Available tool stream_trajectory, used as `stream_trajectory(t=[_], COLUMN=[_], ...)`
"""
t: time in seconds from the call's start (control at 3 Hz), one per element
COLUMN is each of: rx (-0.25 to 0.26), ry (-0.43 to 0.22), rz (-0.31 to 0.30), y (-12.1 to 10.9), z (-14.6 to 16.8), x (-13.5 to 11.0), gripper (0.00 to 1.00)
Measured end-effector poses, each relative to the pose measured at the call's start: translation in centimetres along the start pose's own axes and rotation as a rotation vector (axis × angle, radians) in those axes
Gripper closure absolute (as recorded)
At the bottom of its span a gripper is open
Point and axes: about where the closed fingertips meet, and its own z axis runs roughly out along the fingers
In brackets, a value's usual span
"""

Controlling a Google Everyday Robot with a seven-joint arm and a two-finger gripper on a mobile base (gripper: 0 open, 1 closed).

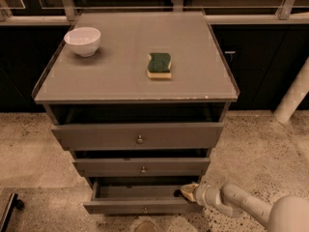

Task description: Open bottom drawer

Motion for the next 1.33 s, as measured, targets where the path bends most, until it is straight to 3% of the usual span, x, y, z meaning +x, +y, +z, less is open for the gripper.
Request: stream_trajectory(t=[0.33, 0.67, 1.33], rx=[0.057, 0.058, -0.035], ry=[-0.01, -0.01, 0.06], rz=[0.033, 0.033, -0.058], y=[-2.0, -2.1, 1.6], z=[-0.4, -0.4, 2.2], x=[-0.3, -0.3, 1.1], gripper=[1.0, 1.0, 1.0])
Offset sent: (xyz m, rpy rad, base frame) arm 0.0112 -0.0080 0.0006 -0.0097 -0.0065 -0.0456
